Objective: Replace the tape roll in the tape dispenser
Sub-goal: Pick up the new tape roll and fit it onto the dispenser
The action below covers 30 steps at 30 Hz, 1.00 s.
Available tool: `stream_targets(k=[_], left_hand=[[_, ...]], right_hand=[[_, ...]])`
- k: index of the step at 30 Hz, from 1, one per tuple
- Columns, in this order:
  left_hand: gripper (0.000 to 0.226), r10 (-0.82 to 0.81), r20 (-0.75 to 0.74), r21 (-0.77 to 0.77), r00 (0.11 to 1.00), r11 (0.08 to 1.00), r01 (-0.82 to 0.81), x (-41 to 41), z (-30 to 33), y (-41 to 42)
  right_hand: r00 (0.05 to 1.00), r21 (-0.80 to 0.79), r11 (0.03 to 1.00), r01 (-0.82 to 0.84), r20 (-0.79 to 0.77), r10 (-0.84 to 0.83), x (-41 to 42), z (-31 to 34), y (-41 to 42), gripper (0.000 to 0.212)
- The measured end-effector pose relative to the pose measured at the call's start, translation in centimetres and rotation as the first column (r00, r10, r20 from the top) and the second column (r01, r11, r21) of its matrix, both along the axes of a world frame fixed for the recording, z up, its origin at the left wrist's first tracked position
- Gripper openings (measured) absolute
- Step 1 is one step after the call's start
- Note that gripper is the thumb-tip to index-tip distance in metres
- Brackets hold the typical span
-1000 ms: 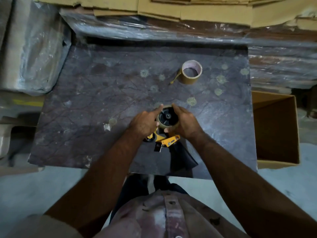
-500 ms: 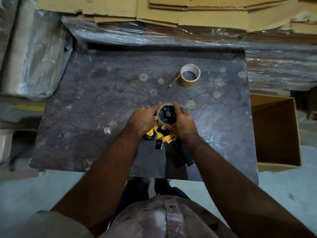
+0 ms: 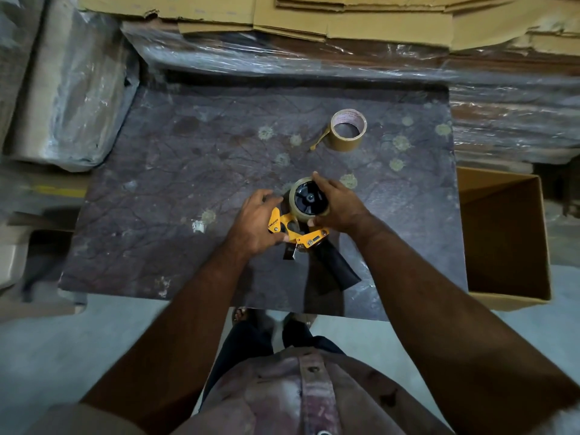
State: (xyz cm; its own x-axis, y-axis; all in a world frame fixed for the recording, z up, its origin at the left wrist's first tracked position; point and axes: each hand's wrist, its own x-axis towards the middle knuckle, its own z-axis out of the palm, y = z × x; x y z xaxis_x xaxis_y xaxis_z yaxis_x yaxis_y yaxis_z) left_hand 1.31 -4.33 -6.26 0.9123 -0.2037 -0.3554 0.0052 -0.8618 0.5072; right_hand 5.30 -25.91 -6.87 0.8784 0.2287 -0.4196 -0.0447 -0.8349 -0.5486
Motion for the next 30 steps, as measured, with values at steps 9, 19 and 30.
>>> stream_targets(k=[9, 19, 30], left_hand=[[0.089, 0.001, 0.061, -0.068, 0.998, 0.998, 0.003, 0.4, -0.3, 0.3], [0.087, 0.123, -0.074, -0.144, 0.990, 0.981, -0.132, -1.7, 0.8, 1.4], [0.103, 0.035, -0.264, -0.263, 0.964, 0.959, -0.107, -1.6, 2.3, 2.7]], right_hand=[[0.622, 0.431, 0.452, 0.781, -0.599, -0.504, -6.9, -0.4, -1.9, 0.045], [0.376, 0.254, 0.446, 0.858, -0.903, -0.209, -8.1, -2.4, -2.6, 0.064], [0.294, 0.293, 0.376, 0.879, -0.954, 0.057, -9.1, -2.4, 1.8, 0.020]])
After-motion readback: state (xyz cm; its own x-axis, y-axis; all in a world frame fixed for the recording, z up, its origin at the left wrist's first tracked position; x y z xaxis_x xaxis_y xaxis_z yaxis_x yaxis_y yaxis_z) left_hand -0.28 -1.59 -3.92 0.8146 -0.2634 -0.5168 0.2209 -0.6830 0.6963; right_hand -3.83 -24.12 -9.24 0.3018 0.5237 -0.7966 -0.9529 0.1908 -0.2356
